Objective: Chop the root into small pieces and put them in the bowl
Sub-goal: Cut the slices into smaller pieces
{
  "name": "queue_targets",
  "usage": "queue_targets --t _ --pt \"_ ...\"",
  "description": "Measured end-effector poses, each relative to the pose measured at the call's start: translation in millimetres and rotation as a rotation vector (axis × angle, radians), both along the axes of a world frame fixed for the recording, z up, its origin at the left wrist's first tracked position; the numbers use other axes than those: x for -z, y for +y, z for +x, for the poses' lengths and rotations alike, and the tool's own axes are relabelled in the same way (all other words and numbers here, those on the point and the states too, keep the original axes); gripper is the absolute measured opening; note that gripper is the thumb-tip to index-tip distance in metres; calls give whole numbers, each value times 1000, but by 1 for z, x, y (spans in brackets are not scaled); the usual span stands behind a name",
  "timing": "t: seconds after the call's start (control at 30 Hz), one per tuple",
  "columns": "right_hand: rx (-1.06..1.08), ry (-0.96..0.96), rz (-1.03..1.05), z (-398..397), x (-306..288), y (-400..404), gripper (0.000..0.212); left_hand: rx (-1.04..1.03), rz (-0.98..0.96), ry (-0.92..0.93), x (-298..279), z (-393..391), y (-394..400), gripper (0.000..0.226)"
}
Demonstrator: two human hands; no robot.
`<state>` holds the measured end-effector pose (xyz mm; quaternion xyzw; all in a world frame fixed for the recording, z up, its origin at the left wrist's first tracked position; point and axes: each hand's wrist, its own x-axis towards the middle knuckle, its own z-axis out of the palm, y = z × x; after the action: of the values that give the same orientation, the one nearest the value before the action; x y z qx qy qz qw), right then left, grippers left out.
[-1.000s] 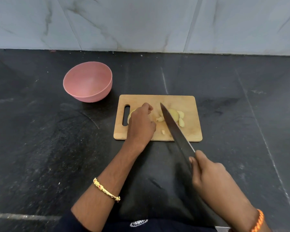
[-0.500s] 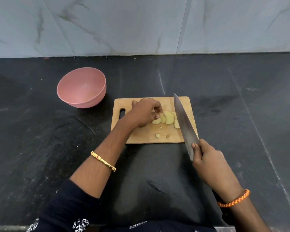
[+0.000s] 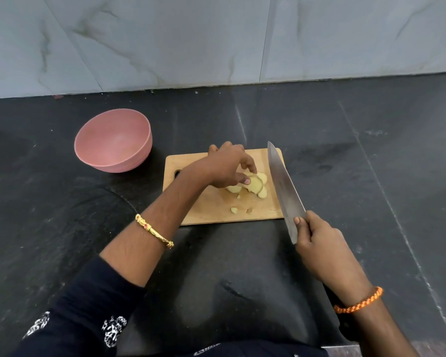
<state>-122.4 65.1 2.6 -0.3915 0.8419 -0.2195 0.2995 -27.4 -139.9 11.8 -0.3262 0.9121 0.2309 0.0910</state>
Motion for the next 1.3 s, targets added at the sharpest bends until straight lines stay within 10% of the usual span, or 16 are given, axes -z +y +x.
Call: queue_targets --t 0.37,0.9,1.3 --pt "-26 -22 2 4 1 -6 28 -64 -360 333 36 24 50 41" --pt "-64 -61 13 8 -3 -9 24 -334 2 734 16 43 34 19" --pt "-107 -25 20 11 -2 -16 24 -380 154 374 26 46 -1 36"
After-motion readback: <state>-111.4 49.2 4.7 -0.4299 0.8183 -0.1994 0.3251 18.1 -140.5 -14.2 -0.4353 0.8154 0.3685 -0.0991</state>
